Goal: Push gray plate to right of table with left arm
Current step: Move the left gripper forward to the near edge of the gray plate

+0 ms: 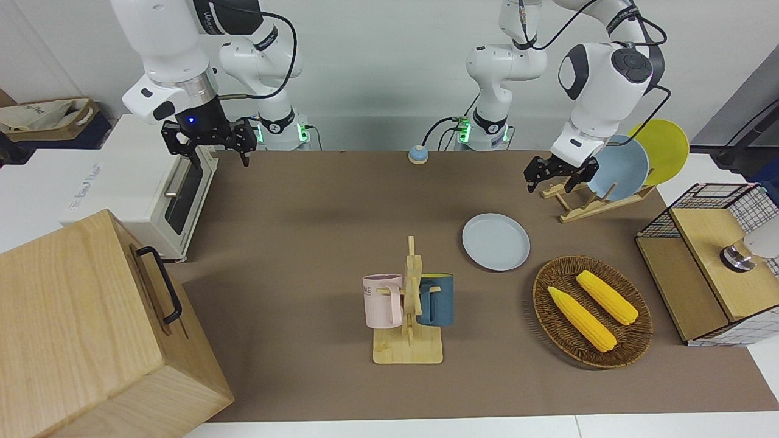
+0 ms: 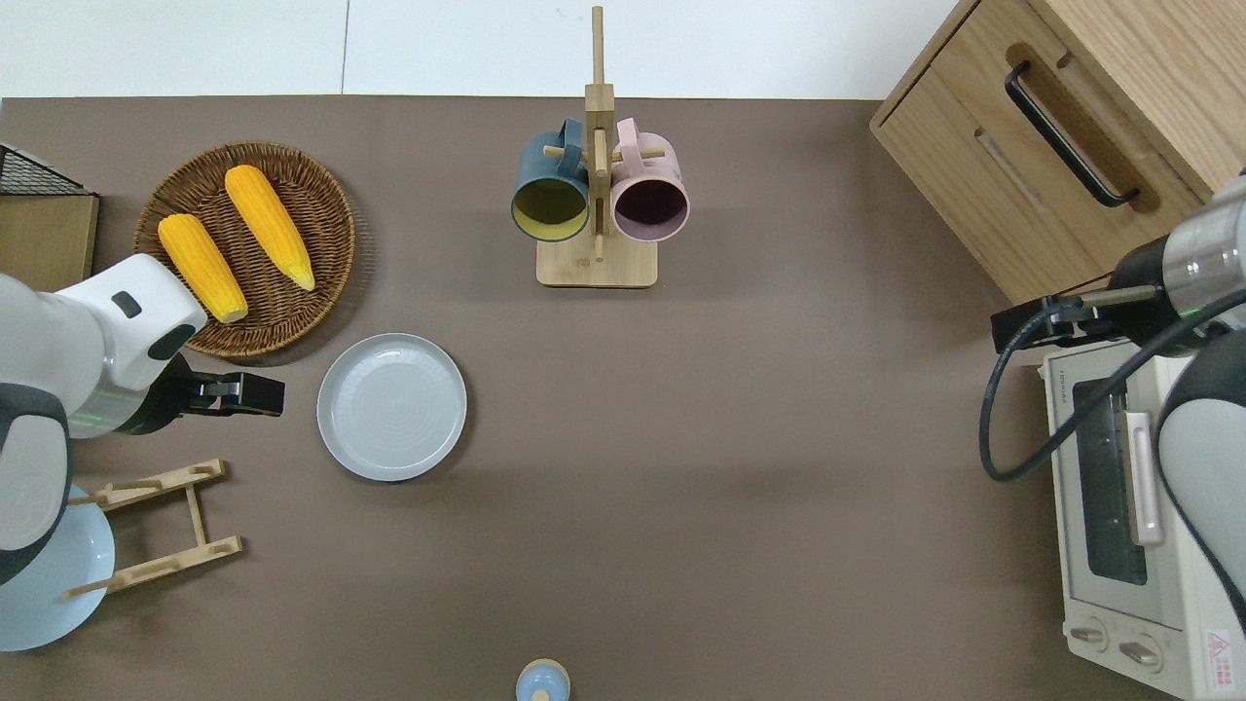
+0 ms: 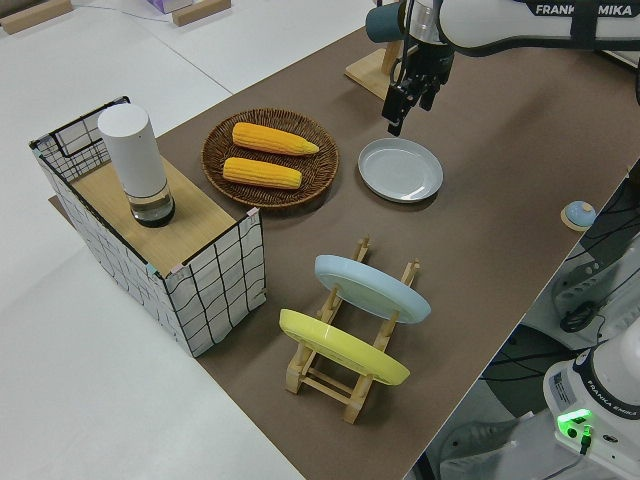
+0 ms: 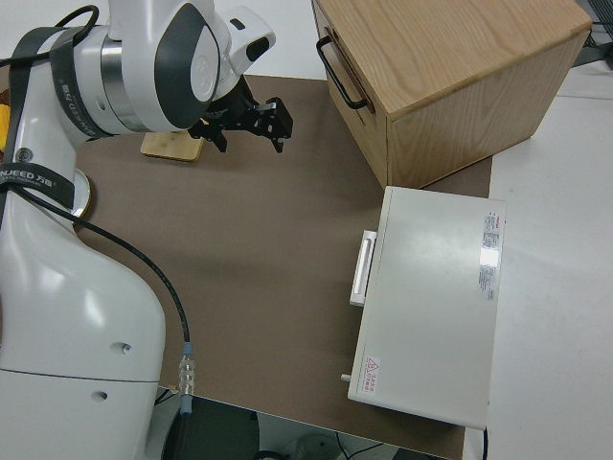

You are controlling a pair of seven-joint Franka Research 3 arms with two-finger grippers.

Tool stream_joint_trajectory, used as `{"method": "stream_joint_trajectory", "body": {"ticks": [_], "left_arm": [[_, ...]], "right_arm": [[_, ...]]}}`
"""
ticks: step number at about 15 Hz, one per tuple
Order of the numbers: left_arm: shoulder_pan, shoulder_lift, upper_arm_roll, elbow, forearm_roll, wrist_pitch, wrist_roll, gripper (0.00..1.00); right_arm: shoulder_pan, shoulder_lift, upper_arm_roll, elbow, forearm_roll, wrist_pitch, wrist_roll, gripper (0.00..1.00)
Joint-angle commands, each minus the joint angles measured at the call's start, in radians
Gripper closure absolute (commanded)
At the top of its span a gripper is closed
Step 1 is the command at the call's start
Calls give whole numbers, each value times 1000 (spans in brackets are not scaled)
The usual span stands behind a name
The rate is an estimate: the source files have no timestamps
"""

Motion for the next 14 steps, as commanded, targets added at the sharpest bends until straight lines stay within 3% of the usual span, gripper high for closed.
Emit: {"method": "stream_joint_trajectory", "body": {"ticks": [1,14], "left_arm": [[6,-37,-1,-83,-14,74,-6,5],[-1,-17,-1,-238,-15,289,-18,5]], "right_arm": [[-1,-6,0,1,7,-10,3,17],[-1,-6,0,1,7,-10,3,17]]}}
